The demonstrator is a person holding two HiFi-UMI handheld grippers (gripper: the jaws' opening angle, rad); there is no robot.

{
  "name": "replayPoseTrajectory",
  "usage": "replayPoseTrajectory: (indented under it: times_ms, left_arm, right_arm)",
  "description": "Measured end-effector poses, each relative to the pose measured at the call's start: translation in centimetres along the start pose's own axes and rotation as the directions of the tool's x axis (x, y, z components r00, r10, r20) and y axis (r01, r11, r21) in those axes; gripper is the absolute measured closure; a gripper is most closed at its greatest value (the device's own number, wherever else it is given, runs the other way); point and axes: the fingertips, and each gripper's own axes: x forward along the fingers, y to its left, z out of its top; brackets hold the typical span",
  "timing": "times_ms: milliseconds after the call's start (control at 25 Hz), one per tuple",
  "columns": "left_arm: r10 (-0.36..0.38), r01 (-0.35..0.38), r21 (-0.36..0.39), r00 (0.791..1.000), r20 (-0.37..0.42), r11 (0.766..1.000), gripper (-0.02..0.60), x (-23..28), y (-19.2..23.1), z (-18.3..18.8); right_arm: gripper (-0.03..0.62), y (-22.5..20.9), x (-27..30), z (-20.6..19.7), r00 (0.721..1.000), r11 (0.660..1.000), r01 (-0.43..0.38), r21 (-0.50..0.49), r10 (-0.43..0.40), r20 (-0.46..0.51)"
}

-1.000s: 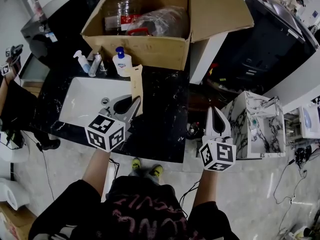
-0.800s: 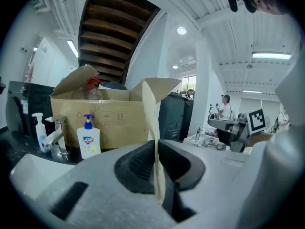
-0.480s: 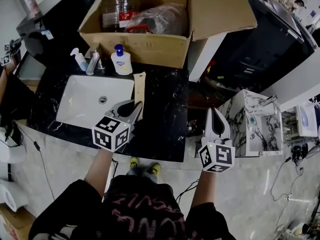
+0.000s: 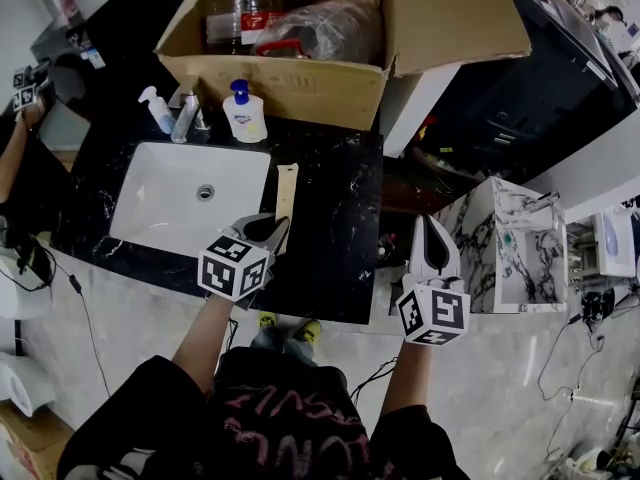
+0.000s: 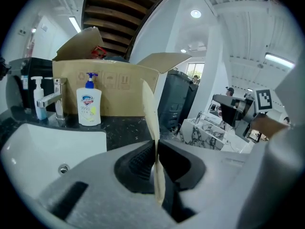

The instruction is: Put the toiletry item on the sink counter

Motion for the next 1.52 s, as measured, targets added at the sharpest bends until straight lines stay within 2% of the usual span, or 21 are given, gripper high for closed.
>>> replayPoseTrajectory:
  times_ms: [360,1080,1520]
  left_arm:
    - [-0.003,0.002,-0.019,0.998,-0.055,1.000,0.552,1.8,0.5,-2.1]
    - [0.014,-0.021,-0.081,0.995,-0.094,0.996,0.546,4.9,2.7,-3.6]
    - [0.007,-0.017,-0.098,0.996,-0.093,0.995,0.509,4.8,3.1,-3.8]
  right_arm:
    - [0.582,-0.5,0.5,-1.1,0.999,1.000,0.007,0.005,-0.007,-0.036]
    - [0.582,-1.4,1.3,-2.7,0.995,1.000,0.018,-0.005,-0.019,-0.098]
    - [0.582,-1.2,1.2,-2.4,0.995,1.000,0.016,-0.020,-0.018,-0.103]
